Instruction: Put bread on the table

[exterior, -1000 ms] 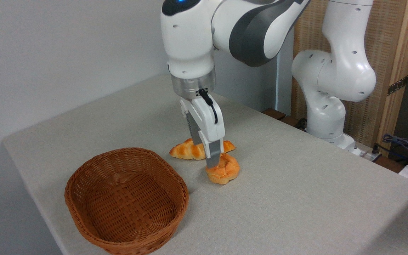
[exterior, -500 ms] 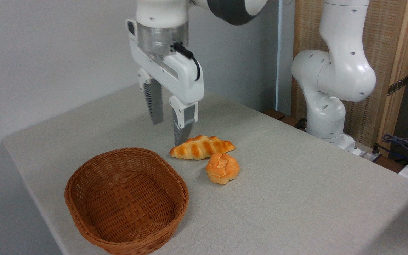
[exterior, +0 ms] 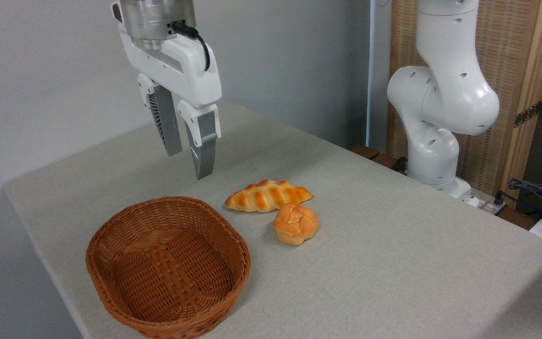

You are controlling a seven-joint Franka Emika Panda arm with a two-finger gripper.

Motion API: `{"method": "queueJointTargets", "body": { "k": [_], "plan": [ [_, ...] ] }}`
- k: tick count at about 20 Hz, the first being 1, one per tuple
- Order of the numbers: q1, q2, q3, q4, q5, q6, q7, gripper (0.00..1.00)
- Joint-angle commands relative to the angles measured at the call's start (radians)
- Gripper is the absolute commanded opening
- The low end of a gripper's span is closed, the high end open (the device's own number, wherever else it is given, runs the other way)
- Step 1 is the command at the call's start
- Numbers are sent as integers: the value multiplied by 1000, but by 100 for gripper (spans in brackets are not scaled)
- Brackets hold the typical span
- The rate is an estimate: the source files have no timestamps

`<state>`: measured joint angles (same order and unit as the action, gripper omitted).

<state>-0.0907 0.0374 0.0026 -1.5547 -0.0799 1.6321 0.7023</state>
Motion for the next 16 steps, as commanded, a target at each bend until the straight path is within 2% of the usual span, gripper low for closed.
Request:
{"method": "queueJointTargets", "body": {
  "k": [1, 6, 16],
  "plan": [
    [0, 10, -1, 27, 23, -31, -24, 100],
    [0, 4, 37, 24, 23, -31, -21, 100],
    [-3, -10, 43, 4, 22, -31, -26, 100]
  ]
}}
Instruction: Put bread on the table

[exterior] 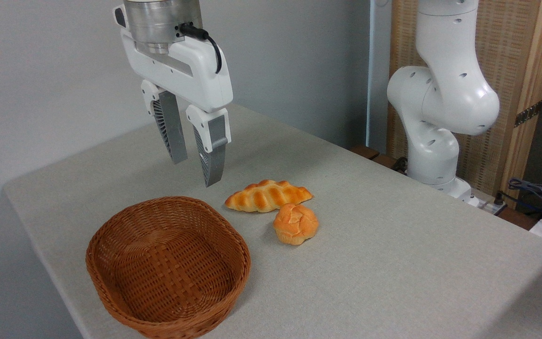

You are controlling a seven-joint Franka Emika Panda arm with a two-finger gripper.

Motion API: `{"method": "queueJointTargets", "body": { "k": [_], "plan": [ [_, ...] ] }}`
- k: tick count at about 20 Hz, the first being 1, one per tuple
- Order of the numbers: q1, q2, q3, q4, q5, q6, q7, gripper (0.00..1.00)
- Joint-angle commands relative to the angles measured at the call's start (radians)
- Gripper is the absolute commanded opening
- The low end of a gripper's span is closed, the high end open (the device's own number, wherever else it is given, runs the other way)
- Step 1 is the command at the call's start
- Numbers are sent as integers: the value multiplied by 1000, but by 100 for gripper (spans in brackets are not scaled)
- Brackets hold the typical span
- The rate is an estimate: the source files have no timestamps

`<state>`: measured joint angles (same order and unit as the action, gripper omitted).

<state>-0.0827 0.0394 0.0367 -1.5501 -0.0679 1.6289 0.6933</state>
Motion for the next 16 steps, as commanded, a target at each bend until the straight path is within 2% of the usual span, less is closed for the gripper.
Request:
{"method": "queueJointTargets", "body": {
  "k": [1, 16],
  "plan": [
    [-12, -12, 9, -1, 11, -27, -17, 100],
    [-12, -44, 2, -61, 11, -9, -5, 100]
  ]
}}
